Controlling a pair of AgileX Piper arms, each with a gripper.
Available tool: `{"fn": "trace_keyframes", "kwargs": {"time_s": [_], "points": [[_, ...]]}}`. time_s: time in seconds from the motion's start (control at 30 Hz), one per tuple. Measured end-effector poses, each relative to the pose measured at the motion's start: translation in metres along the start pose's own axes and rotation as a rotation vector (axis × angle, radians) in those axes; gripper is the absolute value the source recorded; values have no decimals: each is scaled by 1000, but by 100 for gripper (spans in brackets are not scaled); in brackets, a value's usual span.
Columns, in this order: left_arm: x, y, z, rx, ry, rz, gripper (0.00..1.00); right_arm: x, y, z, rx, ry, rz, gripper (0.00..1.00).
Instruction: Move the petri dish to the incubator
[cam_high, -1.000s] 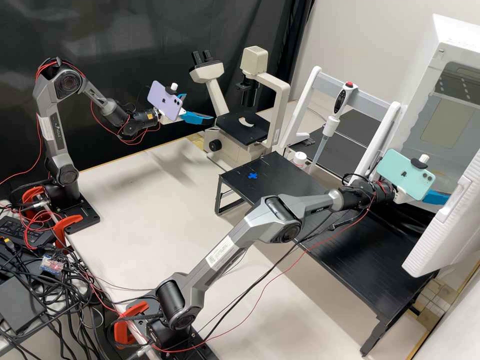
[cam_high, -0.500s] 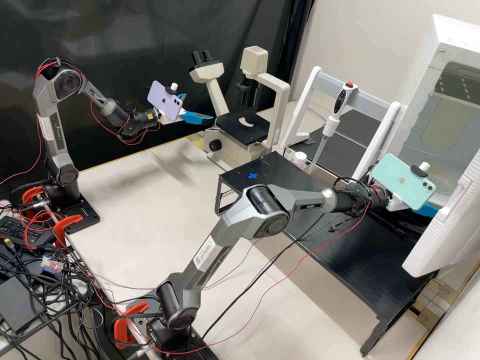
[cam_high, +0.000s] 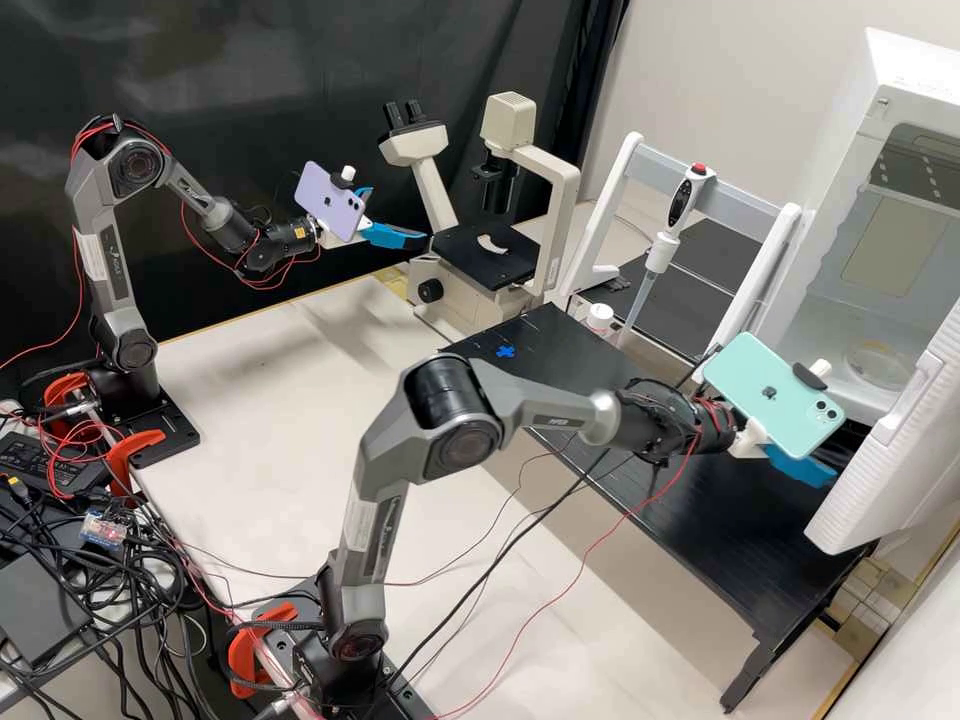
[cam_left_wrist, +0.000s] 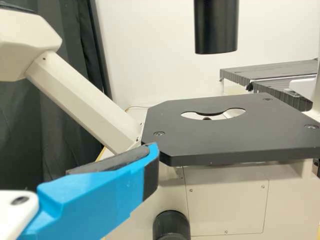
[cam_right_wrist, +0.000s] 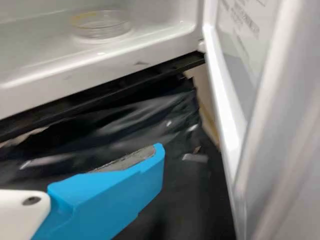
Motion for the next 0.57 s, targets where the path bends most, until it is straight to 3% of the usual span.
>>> {"fn": "trace_keyframes", "kwargs": {"time_s": [0.2, 0.43, 0.57], "points": [[0, 0, 0, 0, 0, 0, 100, -68, -16, -2, -23, 102, -32, 100], [0, 0, 0, 0, 0, 0, 100, -133, -35, 11, 2, 169, -6, 100], [0, 0, 0, 0, 0, 0, 100, -161, -49, 15, 24, 245, -16, 100]]}}
